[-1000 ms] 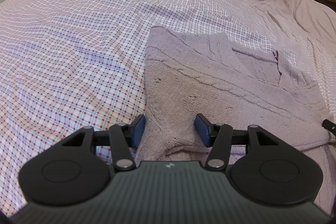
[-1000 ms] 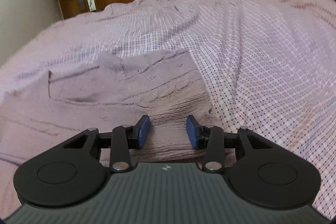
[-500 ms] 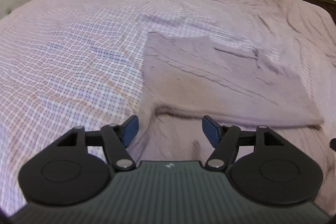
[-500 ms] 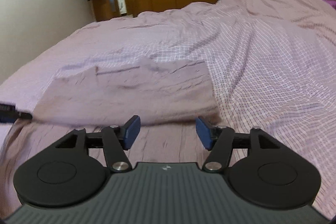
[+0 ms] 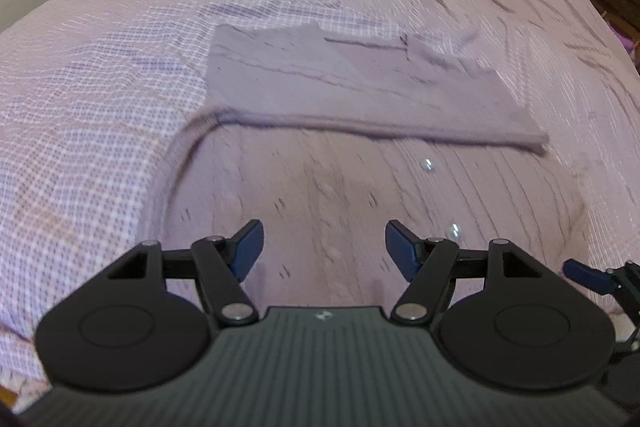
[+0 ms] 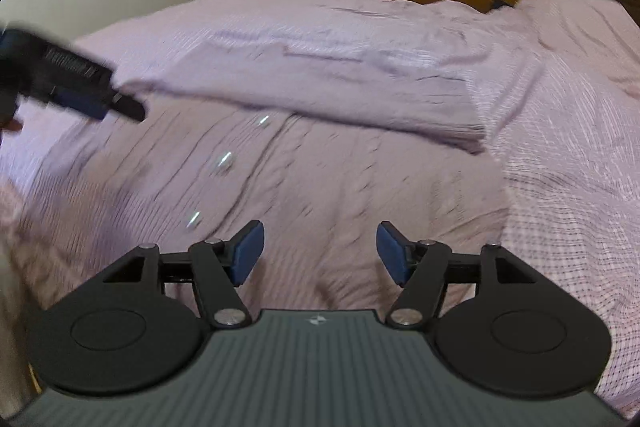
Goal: Fold small clothes
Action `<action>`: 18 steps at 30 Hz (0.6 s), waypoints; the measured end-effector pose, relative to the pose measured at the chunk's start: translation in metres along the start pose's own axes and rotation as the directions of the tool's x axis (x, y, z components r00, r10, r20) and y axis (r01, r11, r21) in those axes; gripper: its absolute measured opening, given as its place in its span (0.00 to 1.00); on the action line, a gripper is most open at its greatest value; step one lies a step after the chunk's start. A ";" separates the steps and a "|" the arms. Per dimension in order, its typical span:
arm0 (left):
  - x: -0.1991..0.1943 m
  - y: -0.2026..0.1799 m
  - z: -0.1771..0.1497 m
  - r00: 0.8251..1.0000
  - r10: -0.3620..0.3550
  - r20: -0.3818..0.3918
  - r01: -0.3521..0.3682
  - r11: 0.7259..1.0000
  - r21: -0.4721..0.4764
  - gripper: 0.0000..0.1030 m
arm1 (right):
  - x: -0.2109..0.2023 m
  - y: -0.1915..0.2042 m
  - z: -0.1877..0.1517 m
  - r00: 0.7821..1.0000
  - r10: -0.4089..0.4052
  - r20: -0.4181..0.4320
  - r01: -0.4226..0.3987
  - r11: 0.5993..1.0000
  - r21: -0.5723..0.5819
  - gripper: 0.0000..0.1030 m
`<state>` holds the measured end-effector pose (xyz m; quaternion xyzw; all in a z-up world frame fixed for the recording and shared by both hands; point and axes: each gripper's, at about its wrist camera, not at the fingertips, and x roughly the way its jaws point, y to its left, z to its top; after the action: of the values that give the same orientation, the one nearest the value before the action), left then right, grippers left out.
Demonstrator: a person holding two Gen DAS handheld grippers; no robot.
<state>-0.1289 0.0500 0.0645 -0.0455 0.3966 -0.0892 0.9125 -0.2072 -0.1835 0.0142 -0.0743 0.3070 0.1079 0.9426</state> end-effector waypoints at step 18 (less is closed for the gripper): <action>-0.006 -0.012 -0.023 1.000 -0.008 -0.024 0.010 0.998 0.060 0.67 | 0.011 0.067 -0.027 0.995 -0.100 -0.012 0.089 0.929 -0.359 0.76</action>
<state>-0.1512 0.0395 0.0553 -0.0187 0.4042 -0.1057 0.9083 -0.2309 -0.1233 -0.0190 -0.2610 0.2925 0.1154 0.9127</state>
